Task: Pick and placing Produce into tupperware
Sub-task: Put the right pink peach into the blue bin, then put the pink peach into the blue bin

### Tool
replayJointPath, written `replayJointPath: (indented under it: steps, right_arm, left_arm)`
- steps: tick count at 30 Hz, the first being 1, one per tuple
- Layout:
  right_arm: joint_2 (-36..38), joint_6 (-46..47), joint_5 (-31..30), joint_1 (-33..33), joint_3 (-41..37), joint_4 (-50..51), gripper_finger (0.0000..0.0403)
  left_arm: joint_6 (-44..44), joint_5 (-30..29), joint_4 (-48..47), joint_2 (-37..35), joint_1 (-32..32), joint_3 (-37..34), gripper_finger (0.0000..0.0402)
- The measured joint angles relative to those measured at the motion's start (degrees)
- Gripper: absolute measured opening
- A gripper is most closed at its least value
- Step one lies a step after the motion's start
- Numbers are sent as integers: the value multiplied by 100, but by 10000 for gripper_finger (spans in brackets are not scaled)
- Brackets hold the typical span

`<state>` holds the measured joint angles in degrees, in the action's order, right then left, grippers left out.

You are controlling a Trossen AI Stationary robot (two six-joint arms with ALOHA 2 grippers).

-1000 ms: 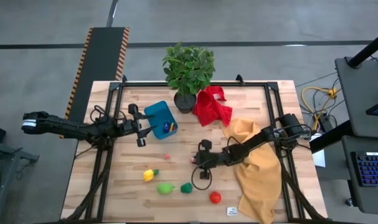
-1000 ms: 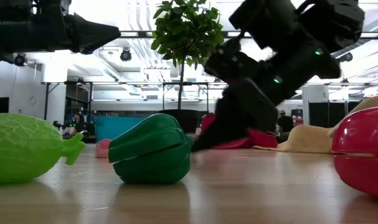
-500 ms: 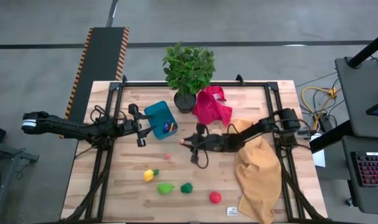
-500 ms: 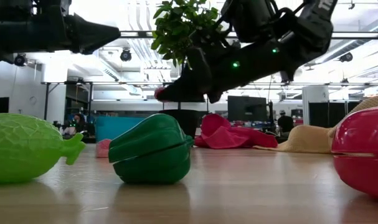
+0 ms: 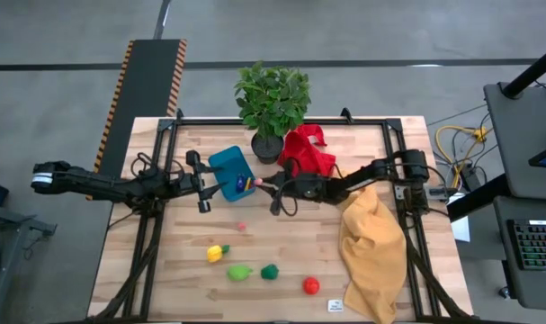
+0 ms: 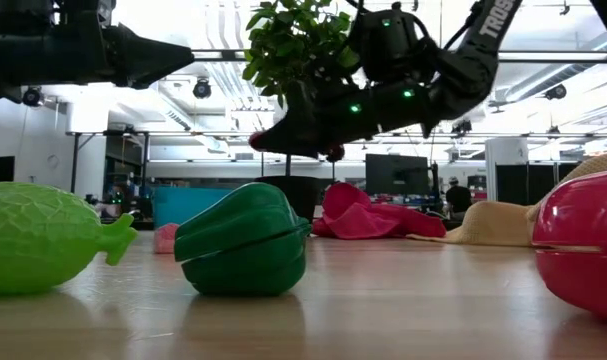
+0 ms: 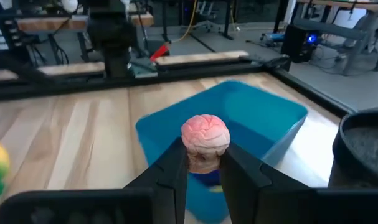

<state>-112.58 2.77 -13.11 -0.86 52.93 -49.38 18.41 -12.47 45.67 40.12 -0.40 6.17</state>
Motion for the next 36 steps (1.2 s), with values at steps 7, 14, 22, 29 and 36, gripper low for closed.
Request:
replayJointPath:
  steps: [7, 14, 22, 29, 36]
  right_arm:
    - [-406, -372, 4, -9, 823, 554, 72]
    - [-878, -411, -115, -34, 1674, 1803, 71]
    - [-980, -482, -352, -50, 1902, 2084, 72]
    - [-972, -434, -351, -106, 1901, 2222, 102]
    - [-899, -100, -340, -105, 1899, 2282, 151]
  left_arm:
    - [0, -2, -17, -3, -1, -2, 173]
    - [2, 0, -42, -13, 1, -4, 173]
    - [2, -2, -166, -7, 1, -7, 173]
    - [2, -2, -164, -55, 1, -7, 173]
    - [2, -2, -169, -85, 1, -7, 173]
